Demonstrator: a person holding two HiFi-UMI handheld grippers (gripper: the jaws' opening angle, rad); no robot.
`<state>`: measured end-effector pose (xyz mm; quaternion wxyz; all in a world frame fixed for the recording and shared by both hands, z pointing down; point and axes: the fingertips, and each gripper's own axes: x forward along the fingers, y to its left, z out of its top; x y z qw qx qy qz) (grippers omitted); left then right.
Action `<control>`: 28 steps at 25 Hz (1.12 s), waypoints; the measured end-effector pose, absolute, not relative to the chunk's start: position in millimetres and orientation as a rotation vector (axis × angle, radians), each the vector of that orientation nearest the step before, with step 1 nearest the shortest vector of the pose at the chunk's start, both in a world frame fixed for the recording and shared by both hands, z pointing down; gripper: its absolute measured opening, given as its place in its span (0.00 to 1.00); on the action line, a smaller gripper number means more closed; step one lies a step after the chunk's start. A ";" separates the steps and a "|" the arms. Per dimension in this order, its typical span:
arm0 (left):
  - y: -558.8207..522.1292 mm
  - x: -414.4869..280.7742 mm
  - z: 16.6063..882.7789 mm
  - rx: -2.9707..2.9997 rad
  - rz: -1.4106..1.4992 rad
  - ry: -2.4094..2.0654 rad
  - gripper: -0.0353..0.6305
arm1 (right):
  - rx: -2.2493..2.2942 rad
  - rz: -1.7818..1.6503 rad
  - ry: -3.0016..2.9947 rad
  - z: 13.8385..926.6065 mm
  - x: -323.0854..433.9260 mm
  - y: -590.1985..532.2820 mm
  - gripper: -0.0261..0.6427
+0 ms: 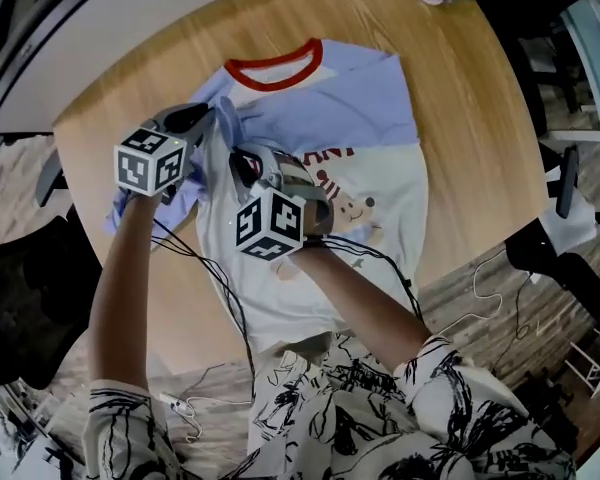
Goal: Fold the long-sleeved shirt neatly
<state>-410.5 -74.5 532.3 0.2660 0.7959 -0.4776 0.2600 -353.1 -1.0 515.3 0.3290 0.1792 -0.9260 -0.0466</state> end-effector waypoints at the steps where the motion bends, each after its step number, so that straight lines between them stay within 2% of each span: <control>1: -70.2 -423.7 533.3 2.118 0.687 -1.323 0.16 | 0.386 -0.097 -2.444 522.9 -362.7 11.2 0.14; 3: -60.1 -450.8 530.2 2.054 0.653 -1.411 0.16 | 0.215 -0.032 -2.487 531.5 -378.6 36.4 0.37; 4: -54.8 -459.1 526.5 2.040 0.643 -1.440 0.16 | 0.170 -0.012 -2.509 530.1 -382.9 43.7 0.42; 9: -36.9 -450.6 519.1 2.115 0.736 -1.417 0.18 | 0.213 0.017 -2.533 518.0 -381.3 35.8 0.42; 11: -29.6 -454.7 512.8 2.097 0.677 -1.468 0.20 | 0.220 0.014 -2.526 516.0 -380.9 33.9 0.42; 15: 5.7 -476.7 473.1 2.043 0.512 -1.654 0.40 | 0.182 0.029 -2.556 493.0 -386.0 30.0 0.46; 16: 20.3 -482.3 460.0 2.036 0.487 -1.706 0.41 | 0.159 0.026 -2.565 483.6 -389.6 29.2 0.47; 22: 147.4 -534.8 405.4 1.786 0.314 -2.080 0.45 | -0.038 -0.080 -2.620 413.7 -439.2 42.9 0.55; 28: 257.1 -556.5 431.3 1.460 0.289 -2.202 0.47 | -0.244 -0.218 -2.601 368.7 -503.5 79.7 0.56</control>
